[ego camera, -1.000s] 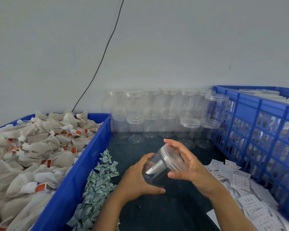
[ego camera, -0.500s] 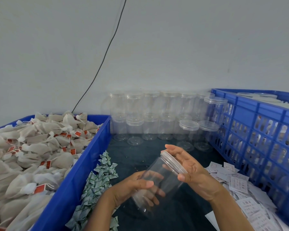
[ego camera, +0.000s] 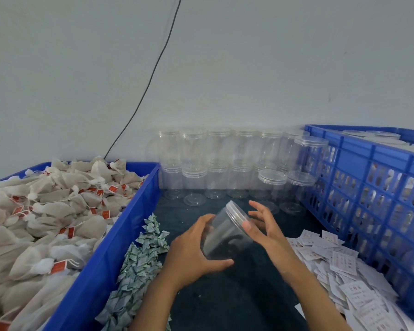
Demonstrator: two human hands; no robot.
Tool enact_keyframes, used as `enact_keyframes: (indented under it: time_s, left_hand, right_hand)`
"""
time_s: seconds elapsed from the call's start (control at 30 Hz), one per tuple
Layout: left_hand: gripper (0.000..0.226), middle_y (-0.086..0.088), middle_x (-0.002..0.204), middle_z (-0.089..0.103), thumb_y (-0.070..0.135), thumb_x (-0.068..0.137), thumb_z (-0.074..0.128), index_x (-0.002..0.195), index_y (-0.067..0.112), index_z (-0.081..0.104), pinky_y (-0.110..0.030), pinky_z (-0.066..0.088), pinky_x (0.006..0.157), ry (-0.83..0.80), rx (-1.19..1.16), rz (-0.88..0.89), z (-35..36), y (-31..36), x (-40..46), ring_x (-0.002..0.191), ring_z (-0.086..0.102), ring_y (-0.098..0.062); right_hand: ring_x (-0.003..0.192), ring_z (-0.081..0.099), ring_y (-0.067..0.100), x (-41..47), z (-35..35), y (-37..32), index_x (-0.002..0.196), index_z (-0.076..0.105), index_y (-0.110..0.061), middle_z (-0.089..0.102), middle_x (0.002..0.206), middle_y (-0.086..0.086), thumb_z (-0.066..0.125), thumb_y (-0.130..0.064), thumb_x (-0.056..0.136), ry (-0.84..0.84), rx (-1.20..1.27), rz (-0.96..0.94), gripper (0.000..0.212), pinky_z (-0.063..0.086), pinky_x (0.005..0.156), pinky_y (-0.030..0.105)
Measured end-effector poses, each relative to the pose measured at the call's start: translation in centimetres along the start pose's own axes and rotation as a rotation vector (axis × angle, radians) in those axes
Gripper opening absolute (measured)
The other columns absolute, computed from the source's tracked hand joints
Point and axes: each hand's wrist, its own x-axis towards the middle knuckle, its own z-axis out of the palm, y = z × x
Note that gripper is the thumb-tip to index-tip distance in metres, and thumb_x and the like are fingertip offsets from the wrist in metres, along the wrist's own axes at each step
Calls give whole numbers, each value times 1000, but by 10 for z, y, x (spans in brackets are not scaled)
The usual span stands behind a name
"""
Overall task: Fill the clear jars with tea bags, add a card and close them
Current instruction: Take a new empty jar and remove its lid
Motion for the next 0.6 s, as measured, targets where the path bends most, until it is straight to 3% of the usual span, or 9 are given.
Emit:
enact_keyframes:
  time_s: [0.07, 0.13, 0.23, 0.3, 0.43, 0.53, 0.6]
  left_hand:
    - [95, 32, 121, 47, 77, 55, 68, 136, 51, 26, -19, 47, 90, 68, 189, 76, 2, 0, 1, 105, 50, 10]
    - [99, 29, 125, 48, 77, 55, 66, 141, 44, 28, -21, 48, 91, 113, 204, 103, 2, -1, 1, 109, 51, 6]
    - [91, 32, 115, 55, 76, 51, 72, 129, 56, 31, -19, 51, 86, 78, 25, 58, -1, 4, -1, 101, 55, 11]
    - [85, 27, 109, 60, 73, 49, 77, 122, 58, 36, -26, 54, 85, 18, -120, 6, -1, 7, -1, 97, 59, 9]
    - [83, 15, 111, 66, 61, 51, 84, 124, 45, 48, -37, 55, 90, -38, -306, -36, -3, 12, -3, 100, 65, -5]
    - [76, 3, 110, 69, 47, 55, 85, 123, 30, 54, -42, 54, 91, -131, -502, -43, -4, 15, -4, 102, 67, -17]
    - [75, -7, 108, 70, 41, 58, 82, 123, 19, 54, -36, 56, 86, -210, -620, -79, -3, 16, -3, 98, 68, -22]
  right_hand:
    - [98, 57, -9, 0, 10, 1, 133, 42, -36, 54, 120, -7, 62, -59, 67, 71, 11, -8, 72, 45, 74, 9]
    - [88, 60, -10, 0, 15, 0, 131, 45, -33, 59, 112, -5, 65, -57, 67, 123, 58, -49, 70, 46, 71, 6]
    - [89, 63, -3, 0, 14, -1, 126, 50, -31, 61, 108, -2, 75, -51, 75, 156, 155, -125, 61, 46, 74, 8]
    - [96, 64, 9, 0, 13, -1, 125, 52, -30, 61, 108, 3, 72, -50, 70, 142, 203, -158, 62, 50, 79, 18]
    - [110, 60, 29, -1, 12, -1, 127, 53, -26, 59, 118, 13, 71, -46, 71, 116, 347, -185, 62, 50, 95, 44]
    - [108, 61, 31, 0, 13, 0, 129, 52, -20, 60, 120, 16, 68, -40, 73, 90, 436, -192, 61, 51, 95, 43]
    - [107, 63, 29, 0, 14, 0, 131, 51, -15, 61, 121, 16, 65, -34, 77, 66, 536, -172, 59, 54, 93, 38]
